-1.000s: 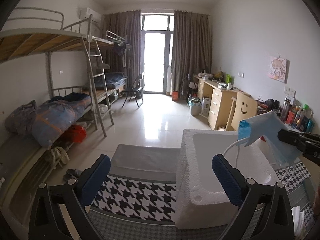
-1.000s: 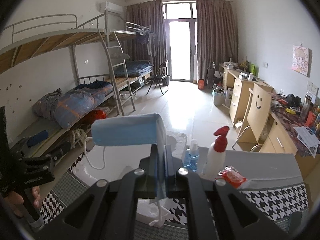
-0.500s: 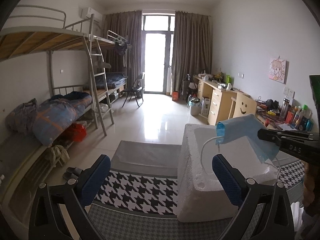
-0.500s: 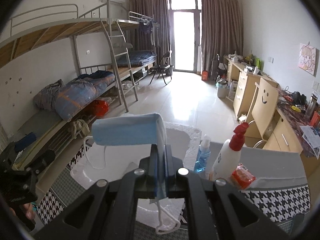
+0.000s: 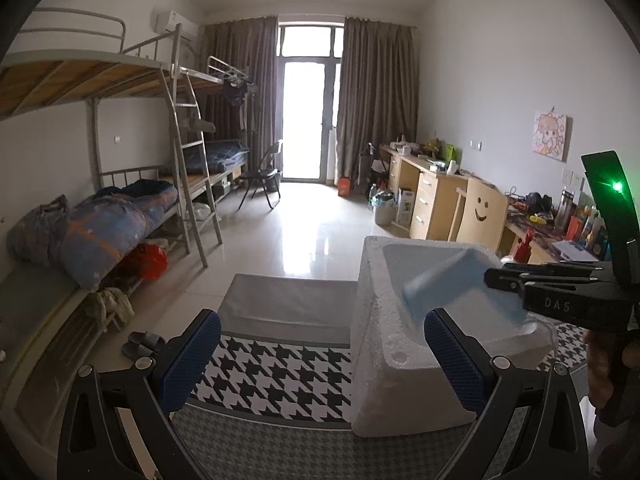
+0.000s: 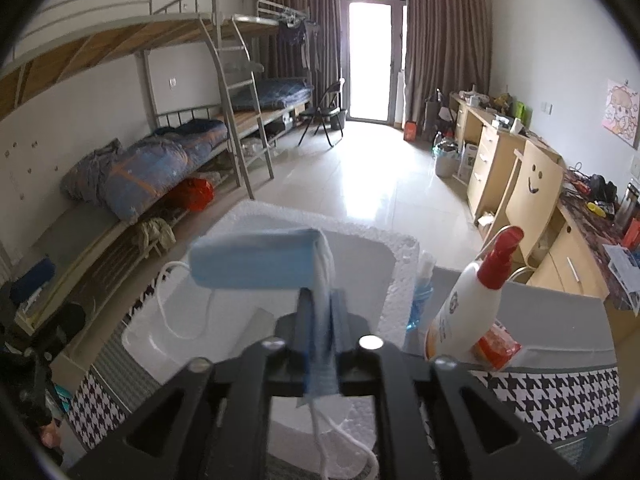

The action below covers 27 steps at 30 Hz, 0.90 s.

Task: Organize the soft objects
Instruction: 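Move the right tool over the foam box and open it to drop the mask, then withdraw both tools from the box back toward the table items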

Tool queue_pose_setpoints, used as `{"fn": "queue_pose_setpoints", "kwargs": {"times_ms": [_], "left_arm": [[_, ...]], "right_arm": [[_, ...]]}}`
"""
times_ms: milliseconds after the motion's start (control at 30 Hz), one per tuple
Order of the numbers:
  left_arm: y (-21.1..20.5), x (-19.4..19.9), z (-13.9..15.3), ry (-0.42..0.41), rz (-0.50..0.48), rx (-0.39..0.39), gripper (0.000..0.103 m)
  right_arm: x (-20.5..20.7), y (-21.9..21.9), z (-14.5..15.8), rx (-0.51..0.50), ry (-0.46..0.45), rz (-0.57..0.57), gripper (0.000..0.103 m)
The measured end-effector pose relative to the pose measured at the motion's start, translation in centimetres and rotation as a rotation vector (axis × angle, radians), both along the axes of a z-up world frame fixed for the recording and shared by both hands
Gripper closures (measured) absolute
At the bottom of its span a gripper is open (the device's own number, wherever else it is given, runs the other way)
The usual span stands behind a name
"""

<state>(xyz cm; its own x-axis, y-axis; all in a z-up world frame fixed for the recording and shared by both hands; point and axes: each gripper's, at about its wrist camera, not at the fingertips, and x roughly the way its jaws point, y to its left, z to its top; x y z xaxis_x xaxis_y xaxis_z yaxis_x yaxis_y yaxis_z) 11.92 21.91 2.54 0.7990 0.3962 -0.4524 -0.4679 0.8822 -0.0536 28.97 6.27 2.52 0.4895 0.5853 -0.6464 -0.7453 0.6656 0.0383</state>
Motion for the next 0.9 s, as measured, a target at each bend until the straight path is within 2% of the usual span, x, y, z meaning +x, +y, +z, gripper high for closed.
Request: {"fn": "queue_pose_setpoints", "kwargs": {"times_ms": [33, 100, 500, 567, 633, 700, 900], "left_arm": [[0.0, 0.0, -0.1, 0.001, 0.002, -0.003, 0.001], [0.1, 0.1, -0.1, 0.001, 0.0, -0.009, 0.001], [-0.6, 0.2, 0.2, 0.004, -0.013, -0.005, 0.001], [-0.8, 0.1, 0.3, 0.005, -0.015, 0.003, 0.001], [-1.1, 0.1, 0.5, 0.007, -0.017, 0.014, 0.001], [-1.3, 0.1, 0.6, 0.003, -0.021, 0.012, 0.001], [-2.3, 0.0, 1.1, -0.002, -0.031, 0.021, 0.001]], "right_arm": [[0.0, 0.0, -0.1, -0.002, 0.006, 0.002, 0.067], [-0.1, 0.1, -0.3, -0.002, 0.015, 0.019, 0.052], [-0.6, -0.5, 0.7, 0.034, 0.004, 0.029, 0.042], [-0.8, -0.8, 1.0, 0.042, -0.004, 0.029, 0.036], [-1.1, -1.3, 1.4, 0.056, -0.022, 0.023, 0.022], [-1.4, -1.6, 1.7, 0.071, -0.04, 0.015, 0.014], [-1.8, -2.9, 2.6, 0.093, -0.065, 0.011, 0.012]]}}
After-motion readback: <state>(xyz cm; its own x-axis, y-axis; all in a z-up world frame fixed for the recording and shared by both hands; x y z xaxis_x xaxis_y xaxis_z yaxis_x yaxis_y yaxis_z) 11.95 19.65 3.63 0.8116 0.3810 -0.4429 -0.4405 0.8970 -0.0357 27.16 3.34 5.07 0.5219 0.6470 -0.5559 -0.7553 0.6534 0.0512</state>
